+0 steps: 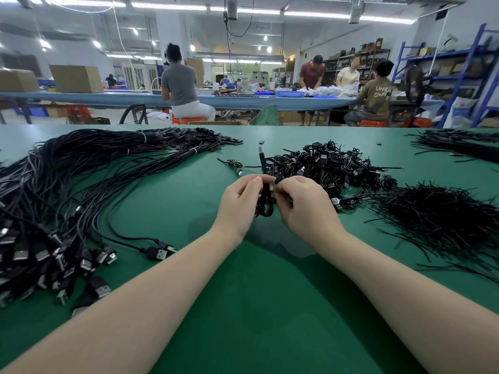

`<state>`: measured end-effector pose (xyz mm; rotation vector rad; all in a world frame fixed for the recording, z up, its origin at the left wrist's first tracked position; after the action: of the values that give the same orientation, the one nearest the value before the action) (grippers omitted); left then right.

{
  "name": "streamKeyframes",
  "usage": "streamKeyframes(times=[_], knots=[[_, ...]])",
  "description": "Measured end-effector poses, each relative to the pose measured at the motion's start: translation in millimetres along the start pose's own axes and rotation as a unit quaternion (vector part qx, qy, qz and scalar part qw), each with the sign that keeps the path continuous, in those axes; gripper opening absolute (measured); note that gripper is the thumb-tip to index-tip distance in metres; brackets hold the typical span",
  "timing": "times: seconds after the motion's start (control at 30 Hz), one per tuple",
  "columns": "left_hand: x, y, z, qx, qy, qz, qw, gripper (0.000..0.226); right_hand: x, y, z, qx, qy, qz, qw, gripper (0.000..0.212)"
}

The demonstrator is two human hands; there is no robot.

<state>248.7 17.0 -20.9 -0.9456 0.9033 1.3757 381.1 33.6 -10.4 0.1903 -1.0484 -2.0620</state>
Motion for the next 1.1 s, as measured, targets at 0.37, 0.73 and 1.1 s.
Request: streamKeyframes(times=[0.37, 0.73, 1.1], knots=[[8.4, 3.8, 4.7, 0.068, 0.036, 0.034, 0.996, 0.028, -1.1, 9.2, -3.7, -0.053, 0.009, -0.028, 0.998, 0.012], [1.0, -2.1, 7.8, -0.031, 0.107, -0.067, 0.991, 0.03, 2.5, 11.6, -0.5, -0.093, 0.064, -0.075, 0.991, 0.005], [-1.5, 7.9, 5.7, 0.084, 0.024, 0.032, 0.996, 0.049, -2.6, 2.9, -1.0, -0.096, 0.017, -0.012, 0.995, 0.004]])
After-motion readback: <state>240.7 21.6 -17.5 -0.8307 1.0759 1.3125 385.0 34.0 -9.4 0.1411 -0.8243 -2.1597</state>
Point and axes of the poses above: each hand's wrist, its own z-axis towards the middle knuckle, its own y-axis out of the back of the hand, x = y × z, the point moved 1 cm from there along z, towards the middle knuckle, and after that the axes turned 9 degrees about x, right-handed, at the moved point
